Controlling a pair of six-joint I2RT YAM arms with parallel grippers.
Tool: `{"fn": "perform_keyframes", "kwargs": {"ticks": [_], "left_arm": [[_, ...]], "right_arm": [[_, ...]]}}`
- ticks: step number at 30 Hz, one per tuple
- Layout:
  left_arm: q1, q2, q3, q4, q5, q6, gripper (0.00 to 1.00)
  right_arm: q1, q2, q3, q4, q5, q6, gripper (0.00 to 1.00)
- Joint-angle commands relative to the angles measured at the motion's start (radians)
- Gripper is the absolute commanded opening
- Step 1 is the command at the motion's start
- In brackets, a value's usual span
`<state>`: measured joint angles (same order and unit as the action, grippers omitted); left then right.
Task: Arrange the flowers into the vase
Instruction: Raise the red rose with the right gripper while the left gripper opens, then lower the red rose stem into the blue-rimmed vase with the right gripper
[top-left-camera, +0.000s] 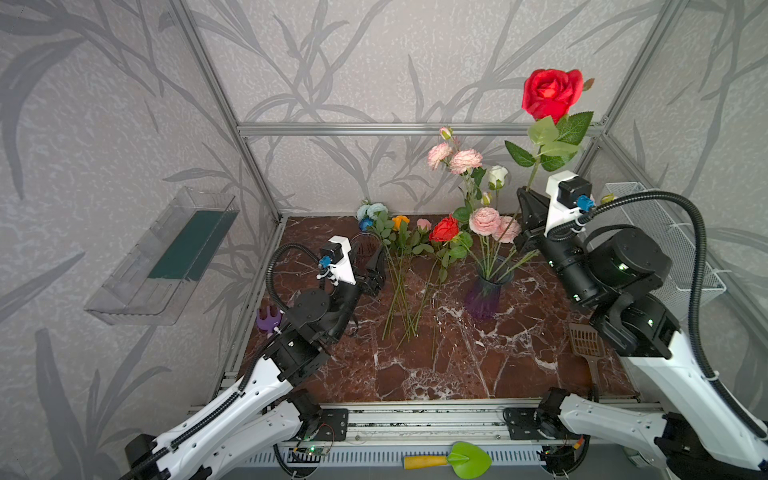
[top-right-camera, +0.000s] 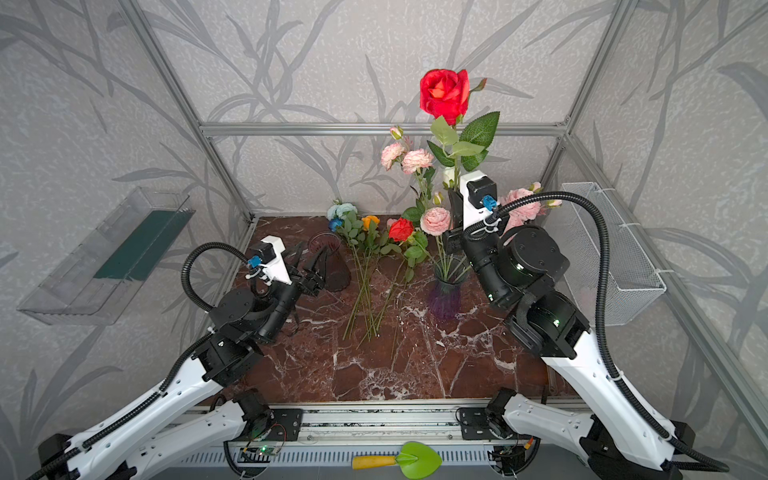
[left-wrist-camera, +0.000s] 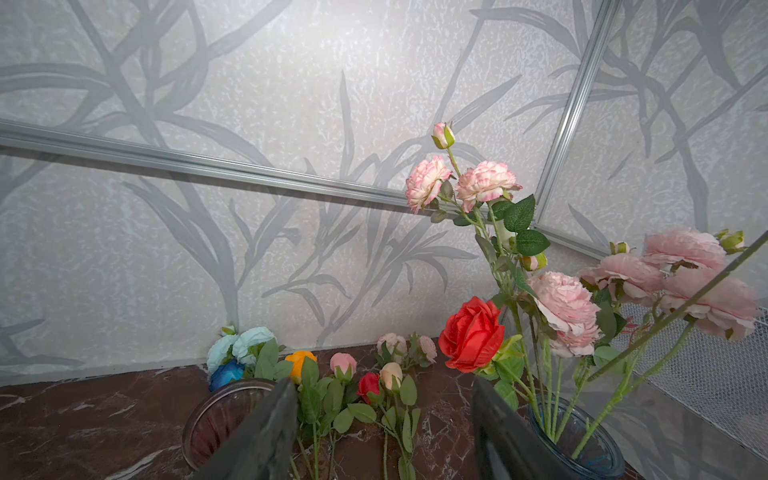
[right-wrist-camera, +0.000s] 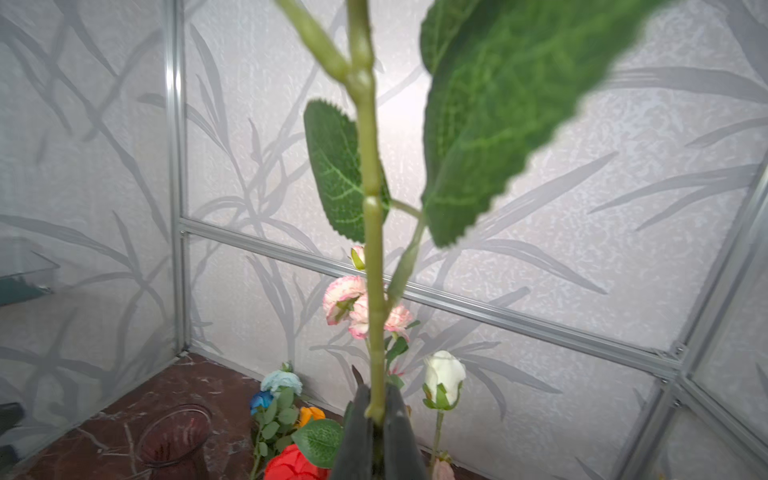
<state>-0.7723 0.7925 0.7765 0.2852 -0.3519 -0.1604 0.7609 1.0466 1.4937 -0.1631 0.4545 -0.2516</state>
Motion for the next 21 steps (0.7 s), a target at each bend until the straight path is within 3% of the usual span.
{"fn": "perform_keyframes", "kwargs": {"ticks": [1, 14, 21], "left_arm": [[-0.002, -0.005, -0.007, 0.027, -0.028, -0.008, 0.67], [-0.003, 0.028, -0.001, 0.013, -0.02, -0.016, 0.67], [-0.002, 0.036, 0.008, -0.003, -0.015, -0.021, 0.67]], "right_arm": [[-0.043, 0.036, -0.008, -0.017, 0.043, -0.007, 0.0], [-0.298, 0.023, -0.231, -0.035, -0.159, 0.334, 0.0], [-0.323, 0.017, -0.286, -0.036, -0.163, 0.37, 0.0]]}}
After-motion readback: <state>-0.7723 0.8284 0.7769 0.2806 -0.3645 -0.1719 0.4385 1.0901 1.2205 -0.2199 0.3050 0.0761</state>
